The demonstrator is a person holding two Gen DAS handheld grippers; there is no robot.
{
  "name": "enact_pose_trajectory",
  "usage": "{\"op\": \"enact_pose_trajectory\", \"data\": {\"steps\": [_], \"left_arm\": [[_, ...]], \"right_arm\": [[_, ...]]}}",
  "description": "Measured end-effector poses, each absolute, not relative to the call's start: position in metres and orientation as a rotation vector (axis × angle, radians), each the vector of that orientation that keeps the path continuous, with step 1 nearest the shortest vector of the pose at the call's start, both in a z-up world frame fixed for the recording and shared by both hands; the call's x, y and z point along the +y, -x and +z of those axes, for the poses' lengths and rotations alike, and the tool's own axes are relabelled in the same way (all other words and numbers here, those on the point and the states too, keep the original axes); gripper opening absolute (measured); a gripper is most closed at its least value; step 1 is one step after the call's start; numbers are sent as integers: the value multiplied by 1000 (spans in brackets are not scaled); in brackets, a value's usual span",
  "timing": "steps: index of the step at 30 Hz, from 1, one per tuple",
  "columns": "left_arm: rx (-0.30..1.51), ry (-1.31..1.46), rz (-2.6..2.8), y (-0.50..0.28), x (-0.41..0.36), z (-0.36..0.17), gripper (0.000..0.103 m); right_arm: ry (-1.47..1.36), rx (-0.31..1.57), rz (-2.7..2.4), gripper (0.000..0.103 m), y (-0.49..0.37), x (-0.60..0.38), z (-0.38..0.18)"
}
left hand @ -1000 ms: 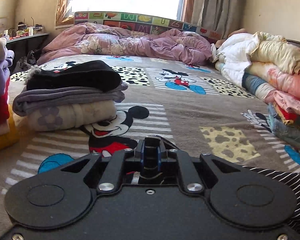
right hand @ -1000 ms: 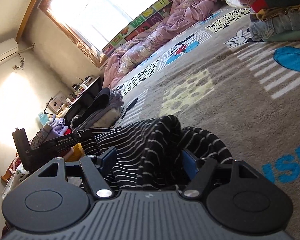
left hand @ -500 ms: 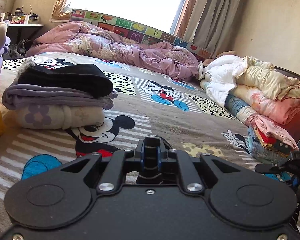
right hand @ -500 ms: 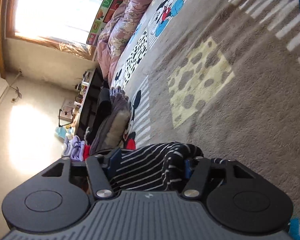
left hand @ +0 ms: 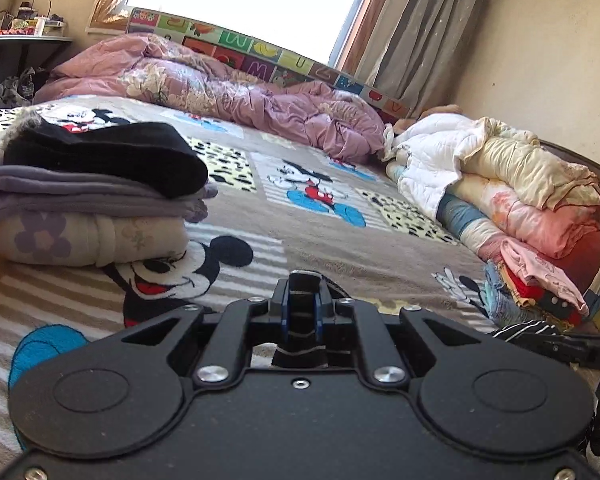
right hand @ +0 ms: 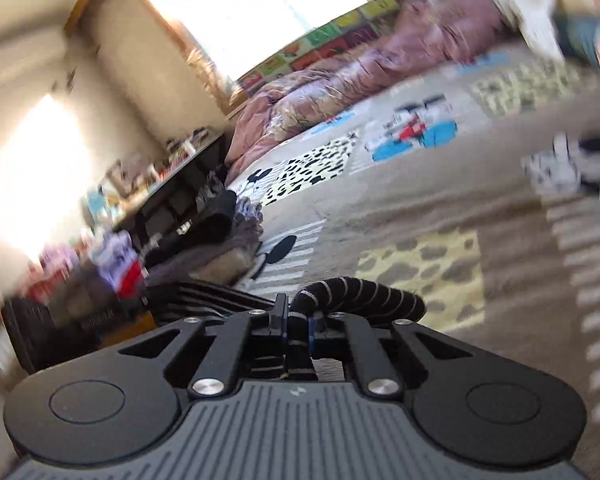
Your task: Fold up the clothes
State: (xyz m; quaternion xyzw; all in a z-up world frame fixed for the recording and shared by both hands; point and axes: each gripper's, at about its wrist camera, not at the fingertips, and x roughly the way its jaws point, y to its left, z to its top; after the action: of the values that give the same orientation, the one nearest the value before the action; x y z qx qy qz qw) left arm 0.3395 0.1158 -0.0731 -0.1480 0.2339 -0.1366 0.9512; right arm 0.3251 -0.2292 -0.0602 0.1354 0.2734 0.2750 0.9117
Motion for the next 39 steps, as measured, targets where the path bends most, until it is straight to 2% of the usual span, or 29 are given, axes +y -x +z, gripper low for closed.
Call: {"op": "enact_pose_trajectory", "data": {"steps": [3,7,9,13,17,22,26,31,36,38,39], "left_arm": [[520,281,-257,-343,114,-81,9],[560,259,-254,-343,111,-87,10],[585,236,-247,-344,109,-91,10],[649,185,-213,-348,106,-103,10],[669,165,-205,-348,105,-107,10],[659,183,-214,-346,109,-104,10],[652,195,-224,-345,109,-102,10],[645,203,-238,-345,110,-102,10],[644,208,-244,-346,111,-102,10],[642,209,-246,-345,111,-102,10],[640,211,-243,-346,111,-102,10]], "right_arm": [[235,464,645,11,-292,-186,-64],[634,427,718,11,-258,-144,-89],[777,418,757,11,-245,-128,-102],[852,488,801,14,-235,-108,-113],[647,589,788,39,-236,-114,-102],[32,767,730,44,-263,-167,-79],[-422,829,629,52,-286,-209,-77],[-811,888,471,53,-314,-237,-101],[-919,946,378,51,-339,-242,-127],[-897,944,370,29,-346,-241,-130],[-882,944,367,23,-350,-240,-132]]}}
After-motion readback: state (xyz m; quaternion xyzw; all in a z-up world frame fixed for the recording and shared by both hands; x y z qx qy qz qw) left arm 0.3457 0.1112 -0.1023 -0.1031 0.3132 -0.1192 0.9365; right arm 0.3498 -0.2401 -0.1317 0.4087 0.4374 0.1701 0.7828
